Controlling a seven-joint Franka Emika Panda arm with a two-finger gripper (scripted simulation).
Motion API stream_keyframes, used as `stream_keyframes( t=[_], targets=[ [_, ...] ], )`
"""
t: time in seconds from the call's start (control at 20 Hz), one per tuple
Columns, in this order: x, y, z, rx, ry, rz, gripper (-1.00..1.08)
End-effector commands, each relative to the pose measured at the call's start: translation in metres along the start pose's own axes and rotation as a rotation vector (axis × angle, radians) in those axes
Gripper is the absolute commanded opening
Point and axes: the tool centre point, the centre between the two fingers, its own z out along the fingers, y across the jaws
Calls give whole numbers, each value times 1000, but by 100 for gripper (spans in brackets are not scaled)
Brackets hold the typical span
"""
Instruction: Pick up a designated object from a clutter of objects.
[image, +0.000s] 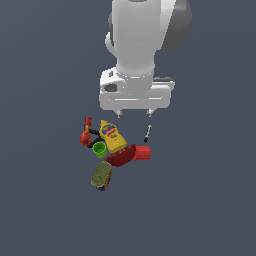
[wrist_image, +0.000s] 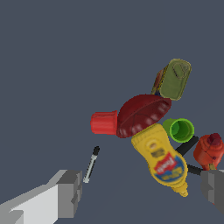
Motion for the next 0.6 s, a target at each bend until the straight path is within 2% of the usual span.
stream_keyframes(
  t=[0.0,0.55],
  targets=[
    [4,3,3,1,0,8,100],
    [47,34,43,4,9,96,100]
  ],
)
